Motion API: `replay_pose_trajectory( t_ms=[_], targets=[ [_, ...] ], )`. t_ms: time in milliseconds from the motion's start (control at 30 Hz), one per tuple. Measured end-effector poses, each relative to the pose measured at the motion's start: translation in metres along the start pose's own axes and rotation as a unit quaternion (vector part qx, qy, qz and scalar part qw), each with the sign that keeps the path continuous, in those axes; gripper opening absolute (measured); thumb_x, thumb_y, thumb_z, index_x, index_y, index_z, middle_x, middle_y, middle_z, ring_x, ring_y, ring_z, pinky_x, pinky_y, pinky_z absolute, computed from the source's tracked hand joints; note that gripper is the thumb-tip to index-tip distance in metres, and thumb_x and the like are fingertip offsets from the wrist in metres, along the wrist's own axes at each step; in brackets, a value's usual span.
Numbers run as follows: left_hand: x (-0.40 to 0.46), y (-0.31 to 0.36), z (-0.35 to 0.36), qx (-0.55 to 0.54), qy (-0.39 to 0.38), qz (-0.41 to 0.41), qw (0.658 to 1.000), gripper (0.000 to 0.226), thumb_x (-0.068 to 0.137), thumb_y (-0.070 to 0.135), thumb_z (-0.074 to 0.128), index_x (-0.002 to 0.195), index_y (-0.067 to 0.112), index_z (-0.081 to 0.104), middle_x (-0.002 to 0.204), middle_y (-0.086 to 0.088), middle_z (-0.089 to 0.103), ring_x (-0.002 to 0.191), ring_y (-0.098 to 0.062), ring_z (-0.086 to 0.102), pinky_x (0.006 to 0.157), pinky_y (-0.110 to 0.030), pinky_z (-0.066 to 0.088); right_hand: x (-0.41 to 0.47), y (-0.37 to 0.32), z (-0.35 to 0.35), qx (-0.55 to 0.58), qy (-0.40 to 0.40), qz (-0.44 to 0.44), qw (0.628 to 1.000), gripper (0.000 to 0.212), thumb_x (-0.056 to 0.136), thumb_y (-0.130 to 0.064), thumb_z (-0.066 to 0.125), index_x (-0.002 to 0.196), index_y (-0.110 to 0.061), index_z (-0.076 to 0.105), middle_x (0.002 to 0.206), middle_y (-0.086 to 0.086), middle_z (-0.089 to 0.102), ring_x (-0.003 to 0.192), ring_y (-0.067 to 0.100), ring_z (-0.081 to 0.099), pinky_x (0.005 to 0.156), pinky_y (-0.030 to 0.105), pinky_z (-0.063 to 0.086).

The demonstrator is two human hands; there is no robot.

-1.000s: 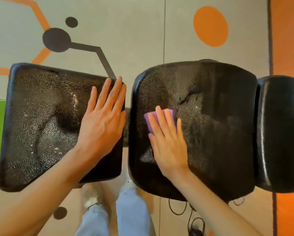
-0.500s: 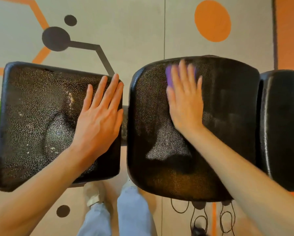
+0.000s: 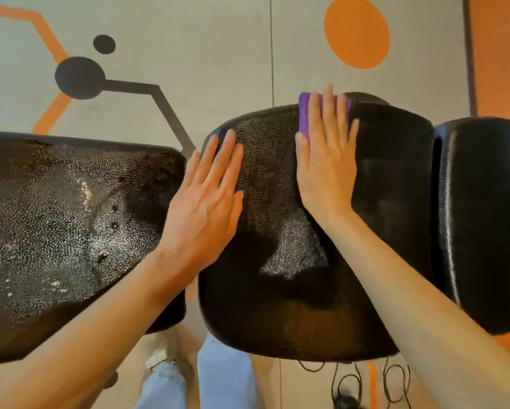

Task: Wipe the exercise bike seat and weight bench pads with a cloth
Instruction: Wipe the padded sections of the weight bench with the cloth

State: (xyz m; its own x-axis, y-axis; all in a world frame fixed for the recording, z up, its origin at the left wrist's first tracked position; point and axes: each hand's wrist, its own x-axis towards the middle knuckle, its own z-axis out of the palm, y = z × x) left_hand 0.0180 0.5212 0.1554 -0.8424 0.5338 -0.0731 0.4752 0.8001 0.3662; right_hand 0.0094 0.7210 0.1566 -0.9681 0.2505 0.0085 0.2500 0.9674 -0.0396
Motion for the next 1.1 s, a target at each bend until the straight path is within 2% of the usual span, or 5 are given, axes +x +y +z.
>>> replay_pose_trajectory(
  t_ms=[167,400,633,833,1100],
  targets=[
    [0.017,0.017,0.005,-0.051,-0.001,-0.016,0.999,0.066,0.1,0.022,0.045,0.155,0.004,0.015,0.165,-0.012,0.004,0.153,-0.028,0.002,0.124,-0.042,0.008,-0.134,0.005,-0.011,0.047,-0.06,-0.058,0.995,0.052,0.103,-0.028,0.031,0.153,-0.012,0.025,0.162,0.008,0.02,0.151,0.025,0.013,0.121,0.048,0.018],
    [0.019,0.027,0.007,-0.059,-0.016,-0.051,0.997,0.068,0.1,0.024,0.045,0.156,0.007,0.012,0.165,-0.01,0.001,0.153,-0.026,-0.003,0.124,-0.043,0.007,0.012,0.013,-0.005,0.052,-0.015,-0.082,0.995,0.052,0.105,-0.027,0.025,0.154,-0.012,0.018,0.162,0.011,0.018,0.151,0.028,0.012,0.123,0.048,0.014],
    [0.022,0.033,0.001,-0.075,-0.027,-0.068,0.994,0.069,0.099,0.031,0.039,0.157,0.01,0.009,0.166,-0.006,-0.001,0.153,-0.021,-0.005,0.124,-0.034,-0.003,-0.066,0.032,-0.004,0.096,-0.027,-0.145,0.984,0.052,0.1,-0.011,0.042,0.149,-0.007,0.03,0.158,0.012,0.028,0.149,0.027,0.022,0.12,0.049,0.022],
    [0.051,0.049,-0.001,-0.092,-0.012,-0.052,0.994,0.067,0.102,0.029,0.04,0.157,0.008,0.007,0.165,-0.008,-0.004,0.153,-0.02,-0.006,0.124,-0.039,0.003,-0.001,0.029,-0.01,0.212,0.012,-0.026,0.977,0.047,0.105,-0.014,0.032,0.151,-0.005,0.024,0.16,0.01,0.021,0.151,0.024,0.014,0.124,0.037,0.012],
    [0.049,0.036,0.007,-0.106,-0.005,-0.083,0.991,0.072,0.098,0.036,0.04,0.156,0.007,0.008,0.165,-0.011,-0.002,0.153,-0.023,-0.002,0.124,-0.038,0.001,0.013,0.011,-0.023,0.29,0.001,-0.013,0.957,0.047,0.104,-0.019,0.032,0.149,-0.007,0.024,0.158,0.003,0.025,0.15,0.015,0.016,0.123,0.032,0.016]
  ],
)
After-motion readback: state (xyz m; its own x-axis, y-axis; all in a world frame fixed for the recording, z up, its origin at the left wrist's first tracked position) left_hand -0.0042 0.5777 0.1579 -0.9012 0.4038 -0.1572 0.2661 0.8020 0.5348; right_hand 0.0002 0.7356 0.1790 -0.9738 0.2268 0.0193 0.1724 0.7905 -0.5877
